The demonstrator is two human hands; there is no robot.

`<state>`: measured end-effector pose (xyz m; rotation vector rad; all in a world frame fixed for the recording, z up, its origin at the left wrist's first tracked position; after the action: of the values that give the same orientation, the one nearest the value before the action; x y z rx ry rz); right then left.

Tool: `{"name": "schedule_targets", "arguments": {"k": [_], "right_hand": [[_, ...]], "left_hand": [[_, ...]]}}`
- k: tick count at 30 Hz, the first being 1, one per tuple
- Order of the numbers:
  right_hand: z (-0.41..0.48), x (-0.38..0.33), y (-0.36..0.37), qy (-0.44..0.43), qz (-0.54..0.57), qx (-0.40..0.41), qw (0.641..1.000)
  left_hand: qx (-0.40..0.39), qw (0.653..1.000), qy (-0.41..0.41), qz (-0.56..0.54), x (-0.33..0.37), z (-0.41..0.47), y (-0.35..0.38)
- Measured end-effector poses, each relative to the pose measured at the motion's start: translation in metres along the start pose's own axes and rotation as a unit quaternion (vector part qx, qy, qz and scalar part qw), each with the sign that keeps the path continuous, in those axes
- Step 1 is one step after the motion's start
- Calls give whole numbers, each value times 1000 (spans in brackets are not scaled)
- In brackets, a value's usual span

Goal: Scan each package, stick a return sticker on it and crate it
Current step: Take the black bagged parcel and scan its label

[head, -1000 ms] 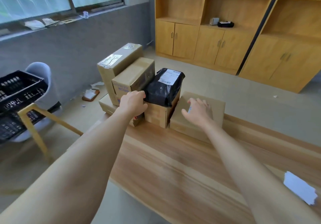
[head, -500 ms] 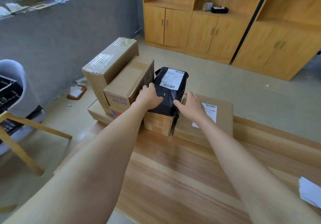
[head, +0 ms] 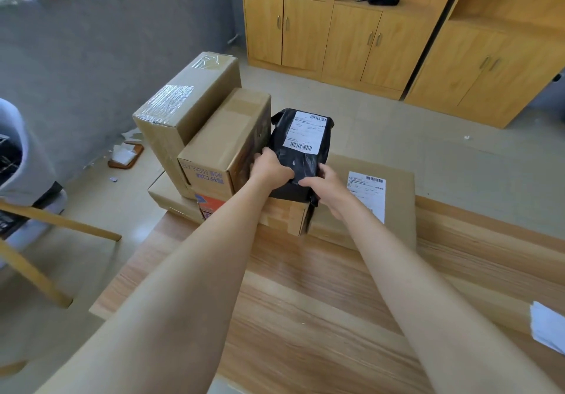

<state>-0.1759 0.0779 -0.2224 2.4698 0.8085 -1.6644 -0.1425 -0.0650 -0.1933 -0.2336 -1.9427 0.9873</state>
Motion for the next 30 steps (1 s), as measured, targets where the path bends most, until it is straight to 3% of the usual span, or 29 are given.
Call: {"name": "schedule_targets", "arguments": {"k": [9, 16, 24, 30], "right_hand": [[-20, 7, -40, -4, 37, 18, 999], [-78, 15, -124, -45, 41, 94, 994], [-158, 92, -218, -13, 59, 178, 982], [-209, 176, -251, 51, 65, 193, 978]], "left_hand": [[-19, 999, 31, -16, 30, -31, 11], [-60, 994, 73, -54, 91, -79, 51], [-160, 980, 104, -61, 135, -159, 155], [-232, 968, 96, 7, 126, -214, 235]]}}
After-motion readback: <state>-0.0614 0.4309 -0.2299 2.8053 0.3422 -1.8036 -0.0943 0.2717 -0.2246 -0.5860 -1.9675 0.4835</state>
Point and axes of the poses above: each hand's wrist, its own z-axis towards the middle knuckle, its own y-axis out of the palm, x = y × z, the point moved 8 cm from there along z, towards the middle knuckle, and after that the axes turned 2 degrees about x, right-handed, at the moved point
